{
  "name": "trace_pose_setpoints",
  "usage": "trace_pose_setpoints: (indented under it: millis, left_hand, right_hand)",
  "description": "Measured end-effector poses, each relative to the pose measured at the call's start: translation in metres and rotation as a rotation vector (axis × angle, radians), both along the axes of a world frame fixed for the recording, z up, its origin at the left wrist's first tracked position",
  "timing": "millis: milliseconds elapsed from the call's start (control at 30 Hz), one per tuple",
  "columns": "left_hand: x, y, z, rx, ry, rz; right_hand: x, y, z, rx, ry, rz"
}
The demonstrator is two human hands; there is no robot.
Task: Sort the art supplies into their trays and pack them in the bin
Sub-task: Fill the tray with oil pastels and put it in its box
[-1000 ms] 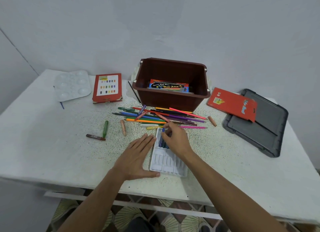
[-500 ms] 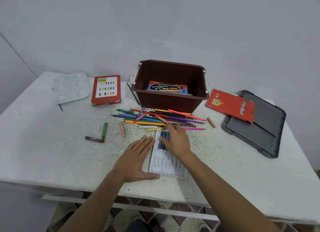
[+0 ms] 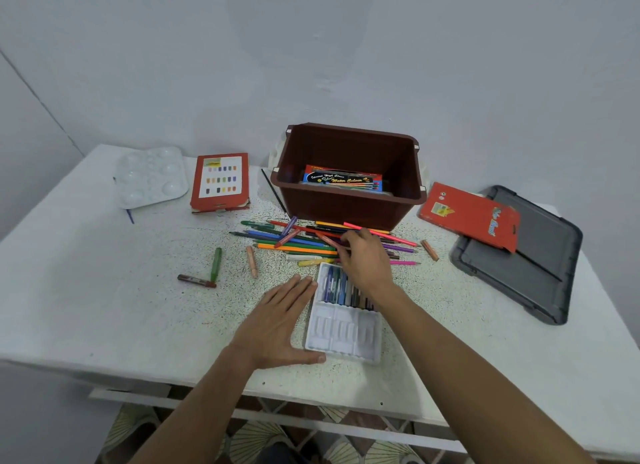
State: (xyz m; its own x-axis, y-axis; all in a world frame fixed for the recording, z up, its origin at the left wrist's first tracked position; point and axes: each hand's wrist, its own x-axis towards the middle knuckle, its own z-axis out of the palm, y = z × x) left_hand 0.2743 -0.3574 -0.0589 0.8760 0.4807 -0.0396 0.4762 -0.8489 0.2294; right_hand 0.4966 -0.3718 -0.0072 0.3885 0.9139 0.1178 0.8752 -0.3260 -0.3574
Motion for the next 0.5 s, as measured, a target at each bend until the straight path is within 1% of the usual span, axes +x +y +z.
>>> trace_pose_setpoints:
  millis: [133, 267, 500]
  left_hand:
    - [-0.001, 0.001, -0.001, 0.002, -0.004, -0.001]
    - [0.000, 0.001, 0.000, -0.008, 0.003, -0.001]
    - [0.000, 0.001, 0.001, 0.000, 0.021, -0.005]
  right_hand:
    - [0.000, 0.016, 0.003, -0.048, -0.051, 0.120]
    - [-0.004, 0.028, 0.002, -0.086, -0.102, 0.165]
    - [-0.005, 0.036, 0.001, -0.107, -0.036, 0.168]
